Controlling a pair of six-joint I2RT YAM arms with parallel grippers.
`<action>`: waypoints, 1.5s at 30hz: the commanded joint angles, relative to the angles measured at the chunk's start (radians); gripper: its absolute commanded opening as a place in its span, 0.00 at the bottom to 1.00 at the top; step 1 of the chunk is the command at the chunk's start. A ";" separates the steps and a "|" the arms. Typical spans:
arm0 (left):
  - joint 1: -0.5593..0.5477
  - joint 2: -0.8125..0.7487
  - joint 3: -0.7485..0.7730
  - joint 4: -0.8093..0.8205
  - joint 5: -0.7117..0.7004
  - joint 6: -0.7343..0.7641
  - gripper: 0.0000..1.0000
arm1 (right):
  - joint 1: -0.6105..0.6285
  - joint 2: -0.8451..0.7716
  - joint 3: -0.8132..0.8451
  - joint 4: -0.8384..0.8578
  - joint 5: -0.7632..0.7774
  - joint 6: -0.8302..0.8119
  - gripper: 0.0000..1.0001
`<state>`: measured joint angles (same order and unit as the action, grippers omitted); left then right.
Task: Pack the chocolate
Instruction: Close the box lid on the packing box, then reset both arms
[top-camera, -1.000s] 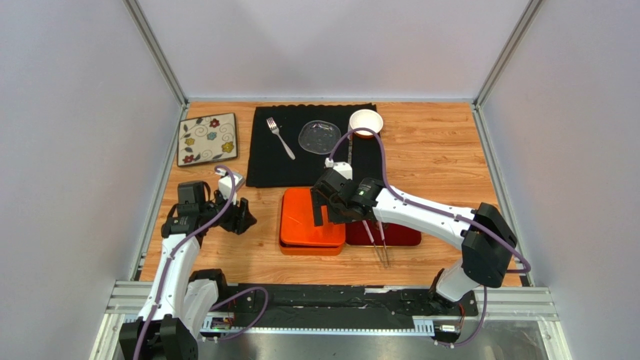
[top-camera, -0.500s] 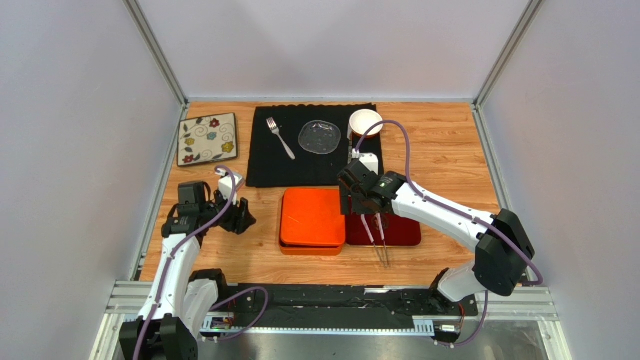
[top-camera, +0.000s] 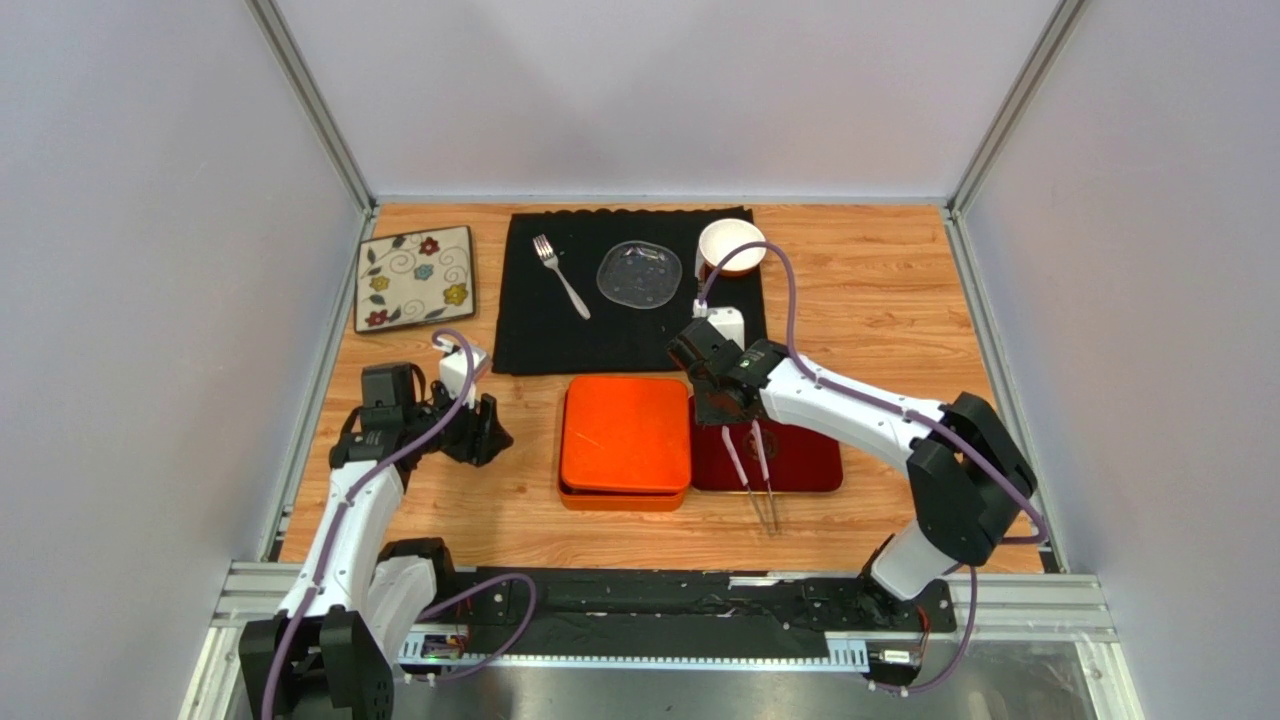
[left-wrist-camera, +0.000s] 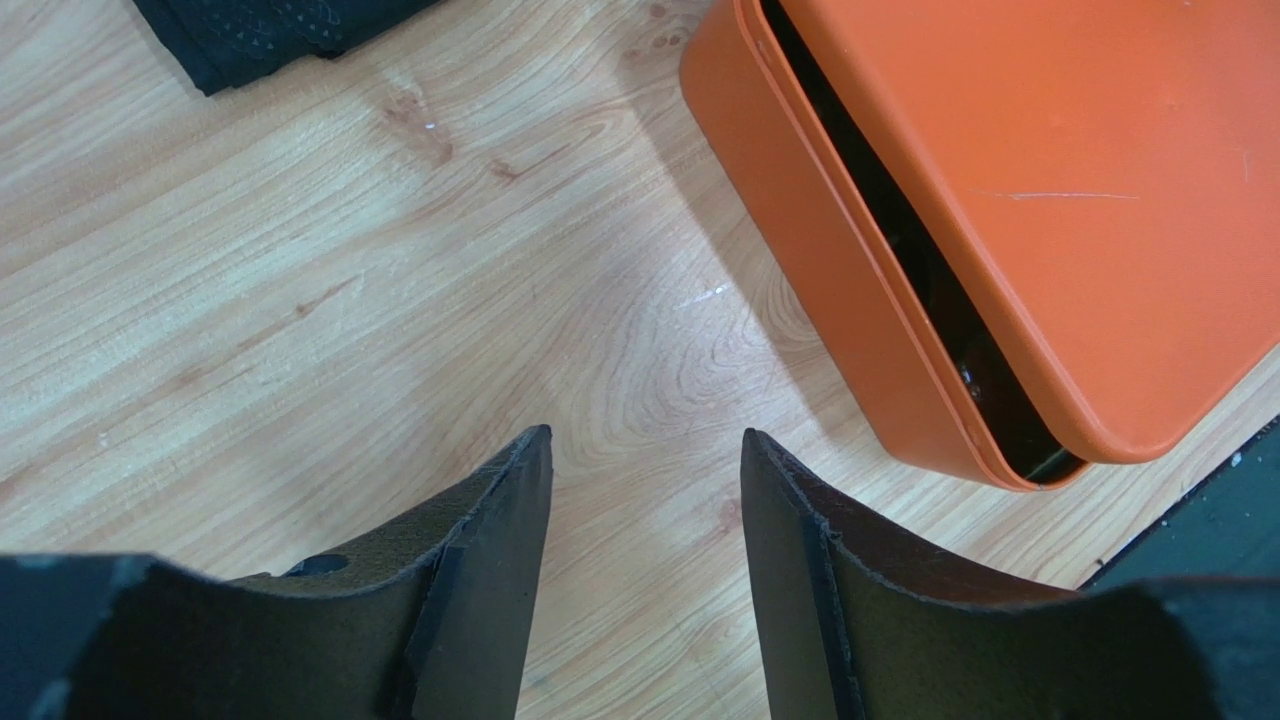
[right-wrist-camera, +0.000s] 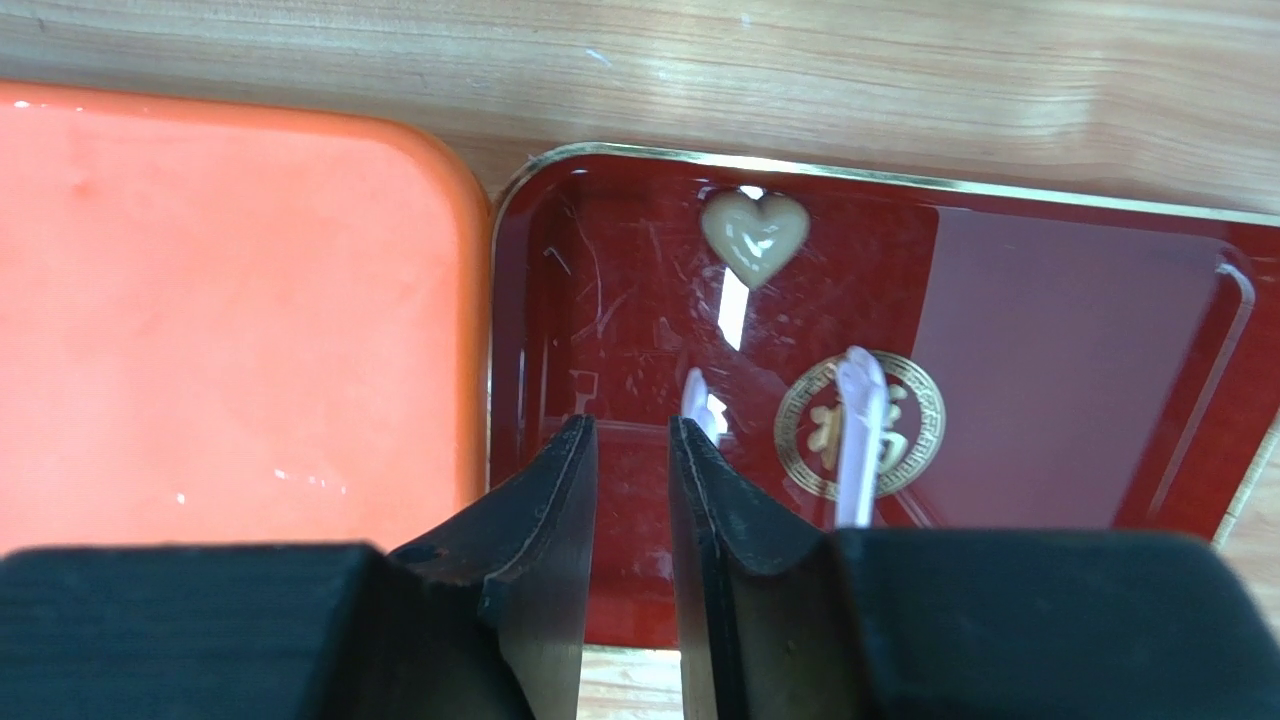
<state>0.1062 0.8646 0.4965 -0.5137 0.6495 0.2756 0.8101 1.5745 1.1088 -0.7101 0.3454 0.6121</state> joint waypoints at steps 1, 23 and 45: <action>0.004 0.001 -0.012 0.060 0.021 -0.015 0.58 | -0.002 0.039 0.000 0.084 -0.026 0.005 0.27; 0.003 0.042 -0.039 0.127 0.047 -0.061 0.55 | -0.003 -0.085 -0.142 0.294 -0.148 0.103 0.27; 0.001 -0.018 0.060 0.027 -0.036 -0.088 0.94 | 0.031 -0.393 -0.127 0.080 -0.052 0.028 1.00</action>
<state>0.1062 0.8997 0.4911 -0.4572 0.6384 0.2089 0.8280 1.2892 0.9623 -0.5915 0.2726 0.6792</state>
